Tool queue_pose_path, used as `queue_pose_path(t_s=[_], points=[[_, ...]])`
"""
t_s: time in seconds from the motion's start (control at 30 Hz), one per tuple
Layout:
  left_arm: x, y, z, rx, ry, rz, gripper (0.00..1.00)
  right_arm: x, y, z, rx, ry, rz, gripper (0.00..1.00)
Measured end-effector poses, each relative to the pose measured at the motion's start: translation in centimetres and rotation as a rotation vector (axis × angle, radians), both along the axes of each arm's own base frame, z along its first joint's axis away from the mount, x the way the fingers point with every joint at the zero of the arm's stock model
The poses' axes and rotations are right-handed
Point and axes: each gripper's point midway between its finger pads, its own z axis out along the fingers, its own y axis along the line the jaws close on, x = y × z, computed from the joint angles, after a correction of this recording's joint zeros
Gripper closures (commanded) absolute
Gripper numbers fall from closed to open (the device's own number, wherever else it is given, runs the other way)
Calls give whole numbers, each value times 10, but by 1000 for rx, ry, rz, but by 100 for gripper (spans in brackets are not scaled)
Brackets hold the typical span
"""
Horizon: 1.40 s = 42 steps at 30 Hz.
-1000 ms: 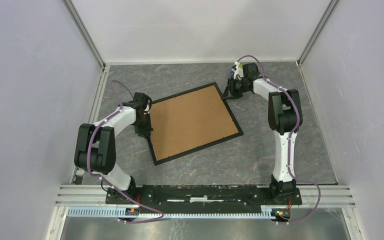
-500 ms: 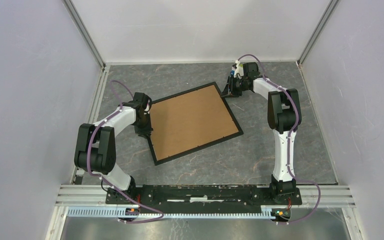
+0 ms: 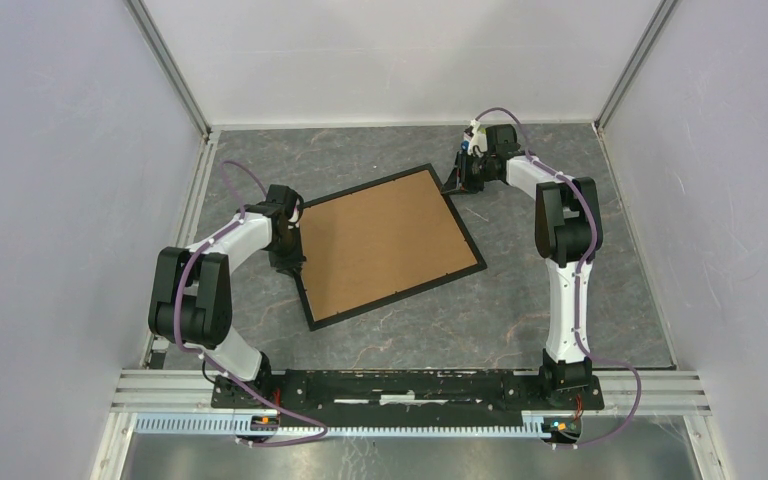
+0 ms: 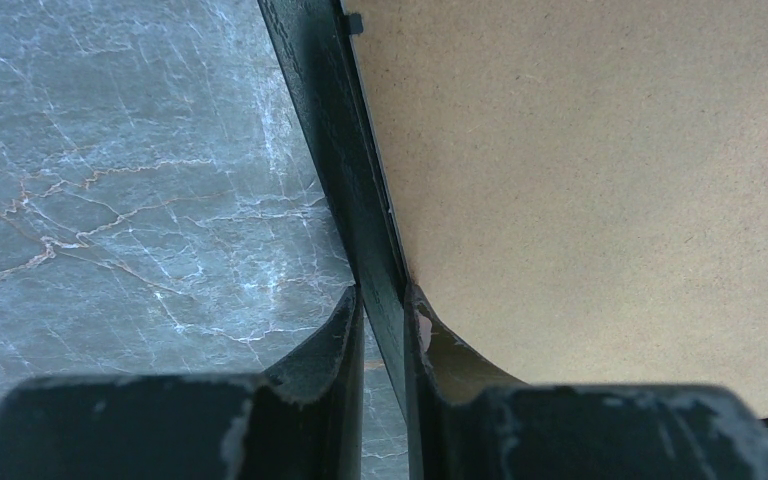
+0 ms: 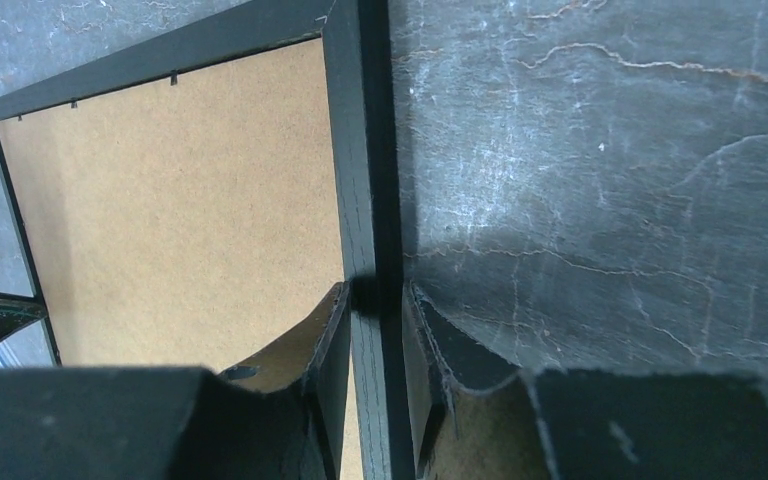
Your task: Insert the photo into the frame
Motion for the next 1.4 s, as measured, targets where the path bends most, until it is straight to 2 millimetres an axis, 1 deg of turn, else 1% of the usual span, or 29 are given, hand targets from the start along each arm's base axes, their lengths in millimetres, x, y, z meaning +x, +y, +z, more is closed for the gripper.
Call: queue_pose_path(t_s=[0.23, 0.5, 0.63, 0.77, 0.83, 1.0, 1.13, 1.2, 1.3, 1.4], points=[[0, 0, 0, 0, 0, 0, 98, -2, 2, -1, -43, -34, 14, 70], [0, 0, 0, 0, 0, 0, 98, -4, 3, 0, -162, -98, -6, 71], [0, 0, 0, 0, 0, 0, 98, -6, 3, 1, -253, -144, -46, 71], [0, -1, 0, -3, 1, -1, 98, -16, 1, 2, -366, -182, -120, 73], [-1, -1, 0, -4, 3, -1, 98, -20, 2, 3, -435, -201, -161, 73], [-1, -1, 0, -4, 3, -1, 98, -25, 5, 1, -598, -253, -231, 73], [-1, -1, 0, -5, 3, -1, 98, -26, 7, 4, -704, -305, -281, 72], [-2, -1, 0, -4, 7, -1, 98, -28, 7, 6, -737, -316, -288, 70], [-4, 0, 0, -1, 16, -1, 98, -32, 5, 10, -763, -304, -235, 65], [-6, 0, 0, 1, 22, -1, 98, -31, -4, 11, -668, -252, -161, 62]])
